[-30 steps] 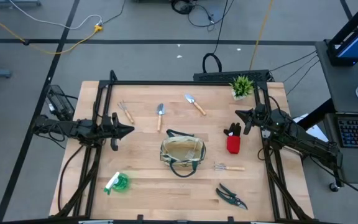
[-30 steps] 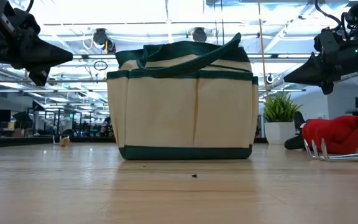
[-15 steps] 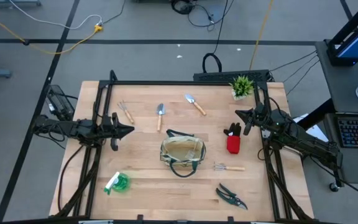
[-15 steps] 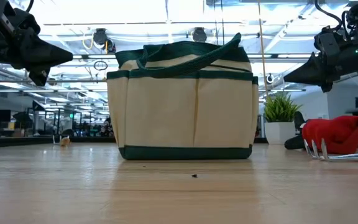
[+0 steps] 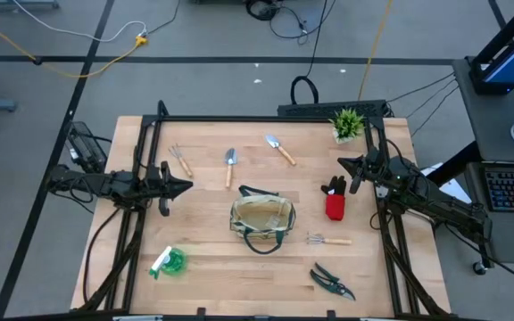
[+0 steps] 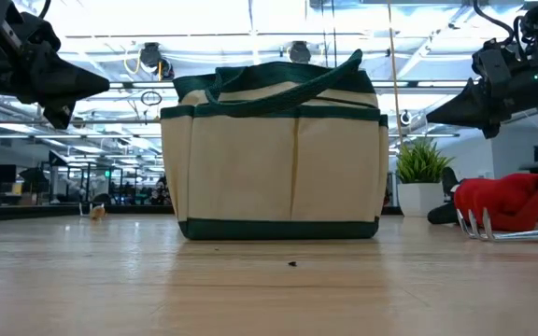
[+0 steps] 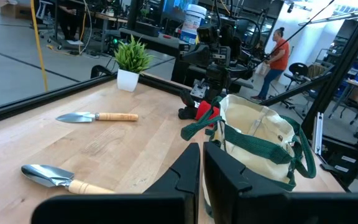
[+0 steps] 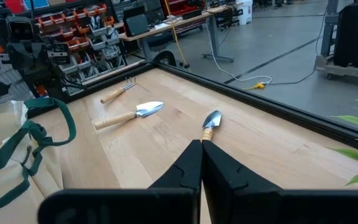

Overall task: Pick & Place Garden tools in Gardening bag
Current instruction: Put the red gloves into the white gardening bag

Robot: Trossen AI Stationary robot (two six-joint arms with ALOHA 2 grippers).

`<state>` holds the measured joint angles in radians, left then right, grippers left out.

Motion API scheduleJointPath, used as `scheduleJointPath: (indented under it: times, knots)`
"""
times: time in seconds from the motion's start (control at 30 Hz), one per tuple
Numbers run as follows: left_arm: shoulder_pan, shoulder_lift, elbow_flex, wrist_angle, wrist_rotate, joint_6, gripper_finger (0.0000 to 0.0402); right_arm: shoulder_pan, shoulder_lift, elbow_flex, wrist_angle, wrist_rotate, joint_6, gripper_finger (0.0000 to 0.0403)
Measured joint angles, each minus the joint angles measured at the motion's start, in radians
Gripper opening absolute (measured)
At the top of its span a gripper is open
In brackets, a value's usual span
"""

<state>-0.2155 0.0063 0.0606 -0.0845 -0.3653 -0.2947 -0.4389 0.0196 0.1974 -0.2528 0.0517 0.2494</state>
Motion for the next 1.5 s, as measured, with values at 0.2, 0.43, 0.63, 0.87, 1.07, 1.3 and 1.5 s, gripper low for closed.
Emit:
scheduleJointPath:
  times: [0.2, 0.43, 0.63, 0.87, 1.07, 1.3, 1.5]
  knots:
    - [0.0, 0.0, 0.0, 0.0, -0.01, 0.136, 0.0024, 0.0, 0.0, 0.0, 0.001, 0.0, 0.0, 0.0]
    - [-0.001, 0.0, 0.0, 0.003, -0.054, 0.143, 0.0024, 0.0, 0.0, 0.0, 0.018, 0.001, 0.139, 0.0]
    - [0.0, 0.0, 0.0, 0.006, -0.059, 0.135, 0.0024, 0.0, 0.0, 0.0, 0.016, 0.002, 0.109, 0.0]
    - [0.0, 0.0, 0.0, 0.007, -0.089, 0.134, 0.0024, 0.0, 0.001, 0.0, 0.017, 0.0, 0.21, 0.0]
    - [0.0, 0.0, -0.001, 0.027, -0.09, 0.123, 0.0024, 0.0, 0.001, 0.0, 0.016, 0.0, 0.247, 0.0]
    - [0.0, 0.0, -0.001, 0.036, -0.09, 0.065, 0.0024, 0.0, 0.006, 0.0, 0.015, 0.0, 0.299, 0.0007]
    - [0.0, 0.0, -0.001, 0.072, -0.162, 0.045, 0.0024, 0.0, 0.021, 0.0, 0.014, 0.003, 0.314, 0.0032]
